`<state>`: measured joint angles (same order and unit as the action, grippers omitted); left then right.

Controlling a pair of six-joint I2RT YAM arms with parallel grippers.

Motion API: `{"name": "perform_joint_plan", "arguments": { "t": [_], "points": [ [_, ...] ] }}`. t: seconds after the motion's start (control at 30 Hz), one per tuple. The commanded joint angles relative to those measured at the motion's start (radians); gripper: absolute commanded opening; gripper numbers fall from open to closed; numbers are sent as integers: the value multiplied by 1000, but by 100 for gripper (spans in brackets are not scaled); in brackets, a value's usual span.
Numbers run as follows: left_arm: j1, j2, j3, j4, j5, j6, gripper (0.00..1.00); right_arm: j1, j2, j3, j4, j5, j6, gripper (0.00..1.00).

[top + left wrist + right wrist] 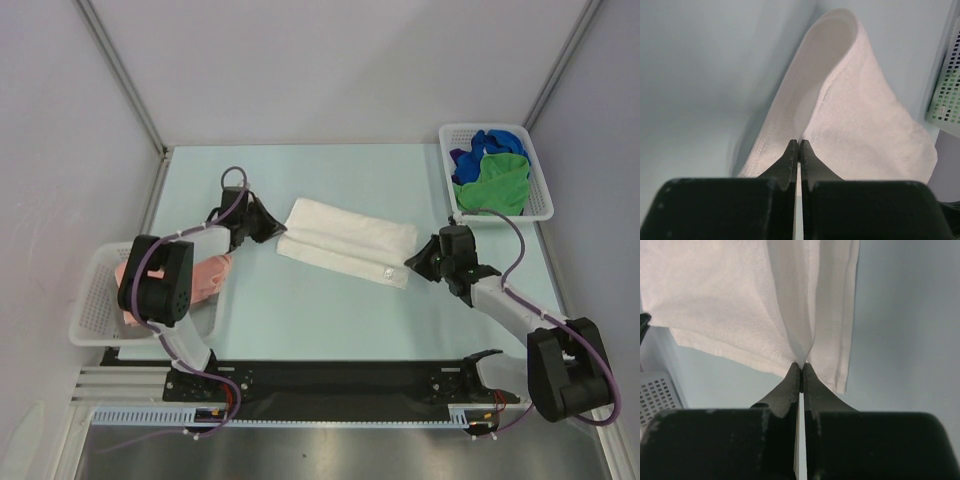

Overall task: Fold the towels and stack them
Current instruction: Fold the towel

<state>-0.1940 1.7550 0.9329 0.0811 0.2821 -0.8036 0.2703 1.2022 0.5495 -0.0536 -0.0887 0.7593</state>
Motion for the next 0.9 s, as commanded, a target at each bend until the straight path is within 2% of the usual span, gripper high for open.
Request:
{"name": "perform_joint_plan", "arguments": {
  "t": [0.0, 0.43, 0.87],
  "points": [
    [10, -91, -41, 63, -14, 12, 0, 18, -29, -23, 78, 23, 20, 0],
    [8, -241, -151, 46, -35, 37, 0, 53, -66, -68, 75, 44, 32, 0],
    [7, -198, -256, 125, -31, 17, 0, 124, -89, -166, 120, 70, 69, 0]
  ]
}}
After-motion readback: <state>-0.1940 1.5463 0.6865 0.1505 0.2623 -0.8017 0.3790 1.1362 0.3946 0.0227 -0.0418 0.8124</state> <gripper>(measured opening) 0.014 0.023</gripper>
